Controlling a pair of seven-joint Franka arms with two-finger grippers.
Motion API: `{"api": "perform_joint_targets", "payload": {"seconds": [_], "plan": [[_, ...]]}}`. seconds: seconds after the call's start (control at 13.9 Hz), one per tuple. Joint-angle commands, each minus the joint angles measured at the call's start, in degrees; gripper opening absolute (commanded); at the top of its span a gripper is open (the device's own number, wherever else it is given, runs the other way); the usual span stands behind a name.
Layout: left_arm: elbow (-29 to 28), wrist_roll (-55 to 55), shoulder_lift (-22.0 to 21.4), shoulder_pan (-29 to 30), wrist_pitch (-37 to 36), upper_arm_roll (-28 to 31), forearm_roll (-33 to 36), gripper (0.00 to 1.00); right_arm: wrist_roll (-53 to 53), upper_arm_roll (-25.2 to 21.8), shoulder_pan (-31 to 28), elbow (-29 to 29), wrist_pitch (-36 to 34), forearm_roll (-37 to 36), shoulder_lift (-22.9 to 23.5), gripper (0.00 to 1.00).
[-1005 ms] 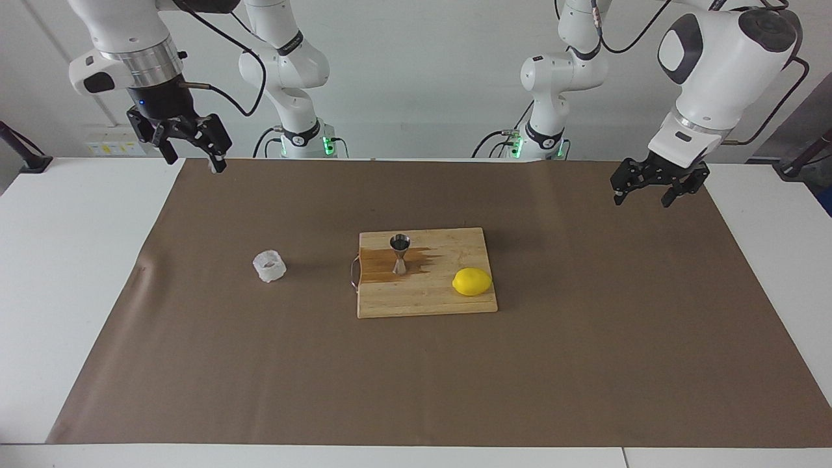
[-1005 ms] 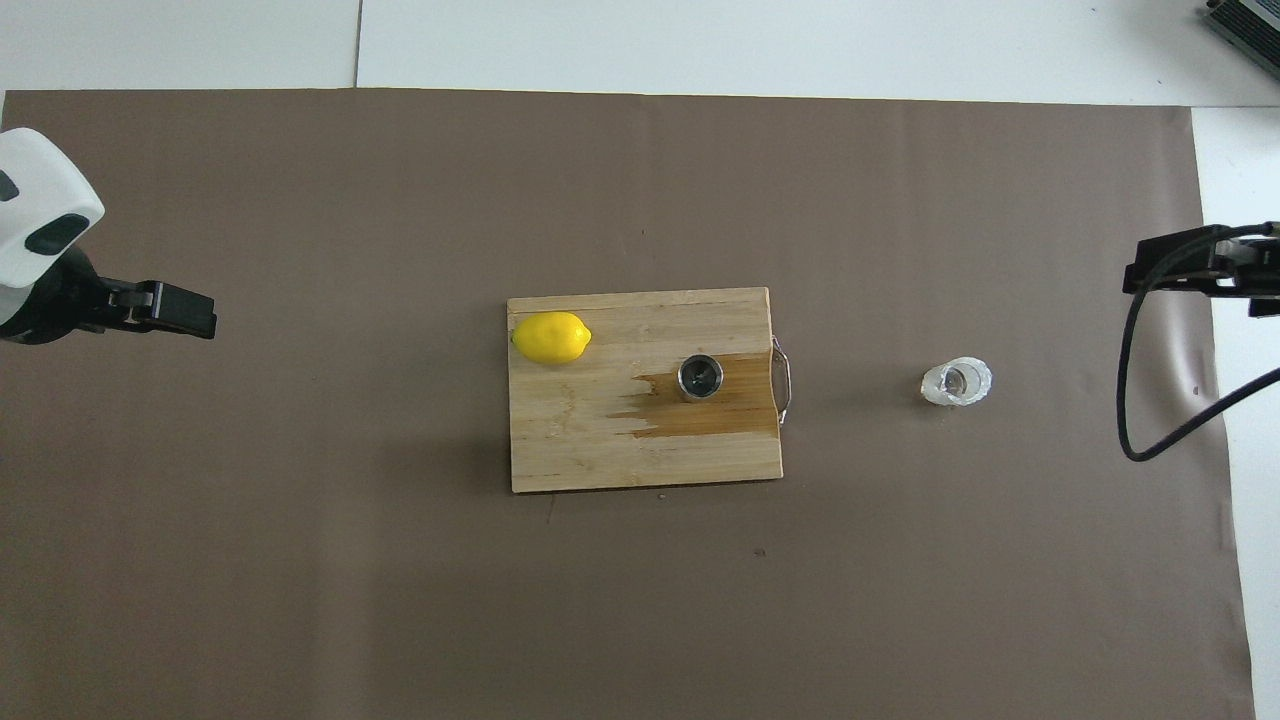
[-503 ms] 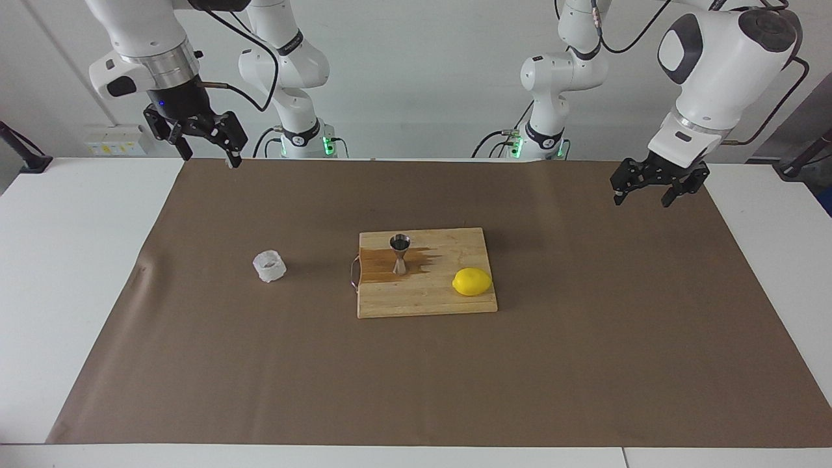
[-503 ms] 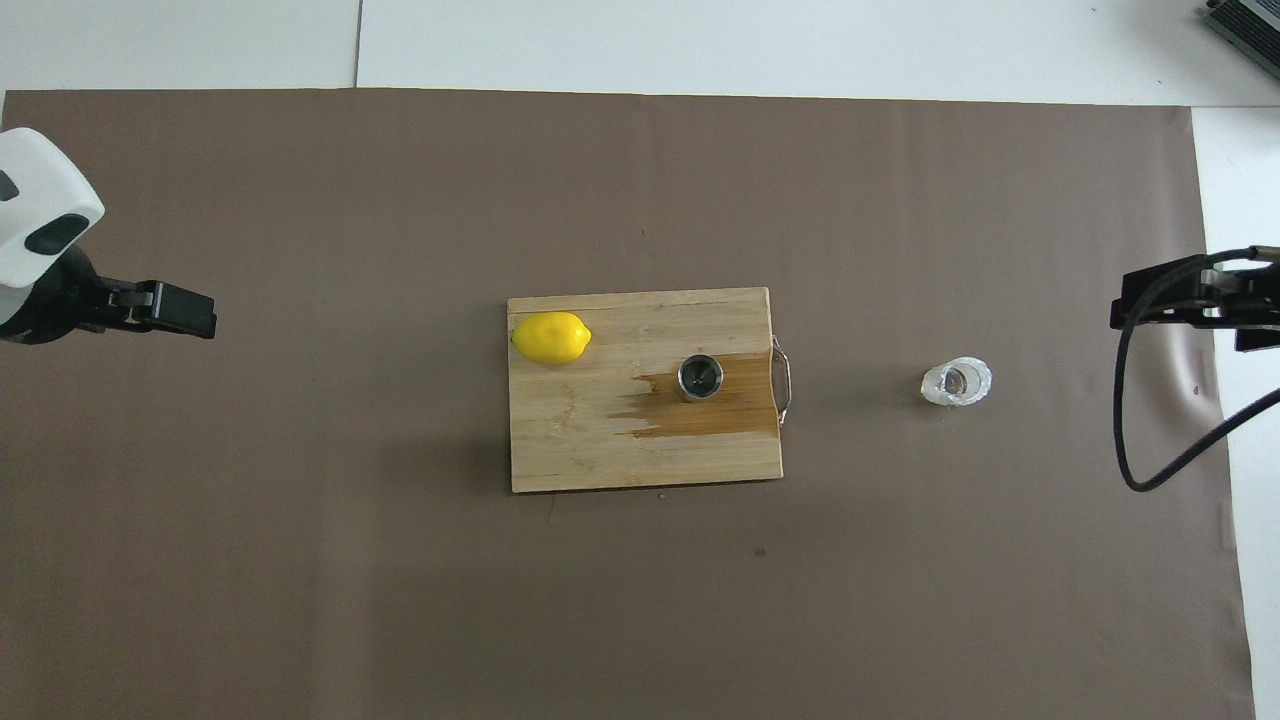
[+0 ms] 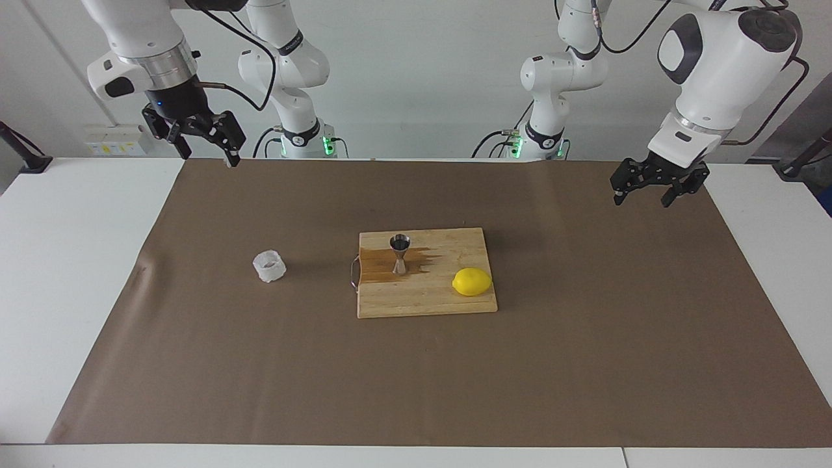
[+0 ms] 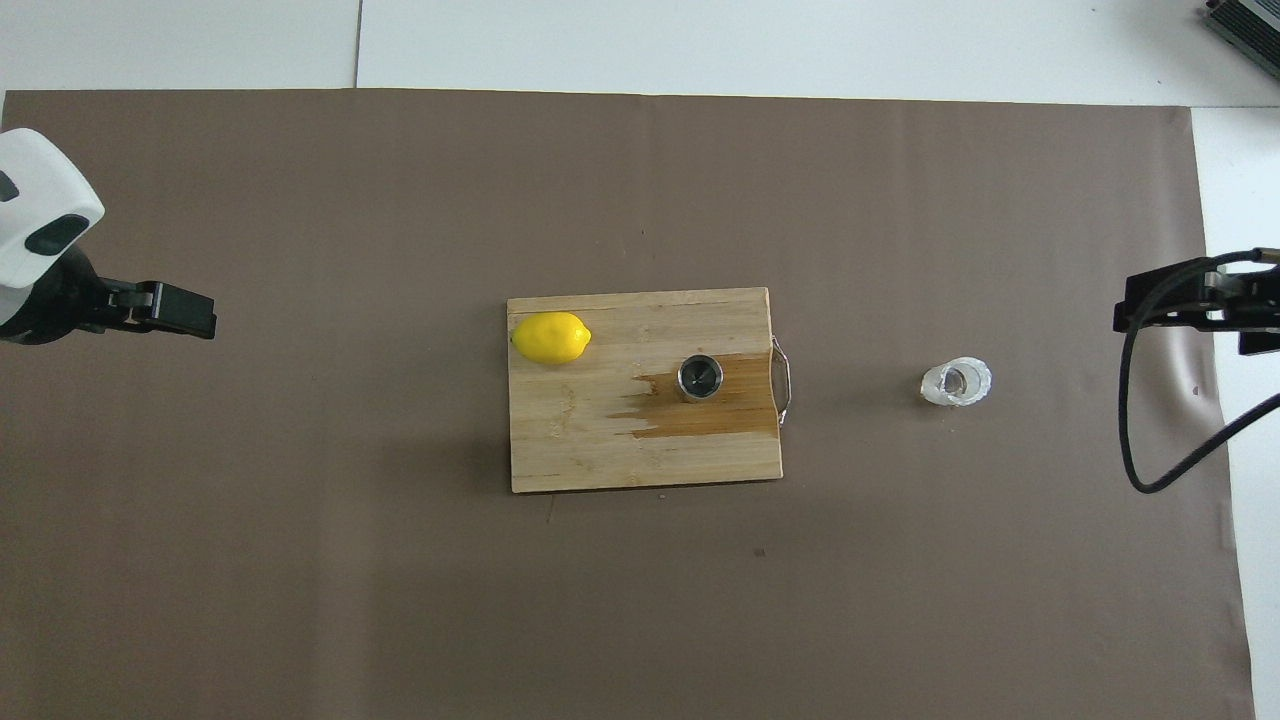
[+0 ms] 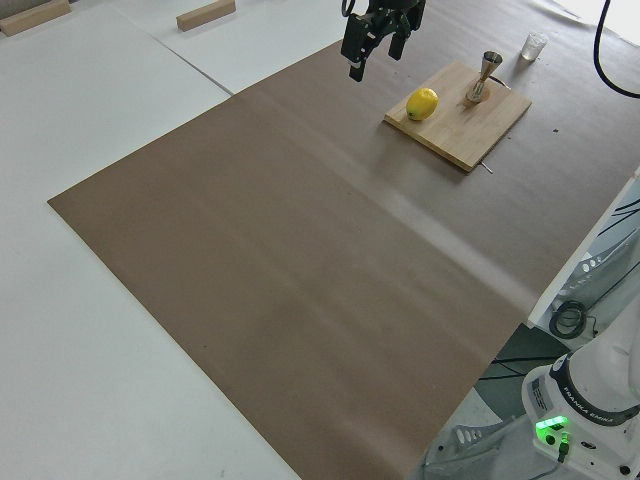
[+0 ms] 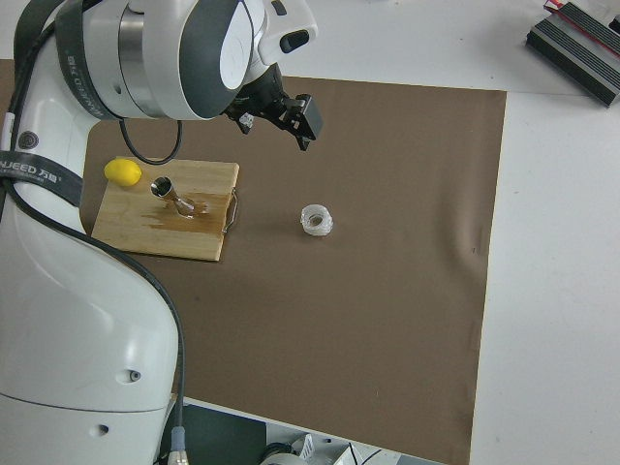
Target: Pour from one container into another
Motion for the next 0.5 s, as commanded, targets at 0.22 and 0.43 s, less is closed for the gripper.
{"api": "perform_joint_targets", "payload": {"seconds": [0.22, 0.43], "plan": [[-0.5, 0.1, -1.0, -0.3, -0.2, 0.3, 1.0, 1.0, -0.8, -0.5, 0.3, -1.2, -1.4, 1.2, -1.2, 1.0], [-0.6, 0.1, -1.0, -0.3, -0.2, 0.3, 1.0, 1.0, -1.2, -0.3, 0.4, -1.3, -1.1, 1.3, -1.3, 1.0]]}}
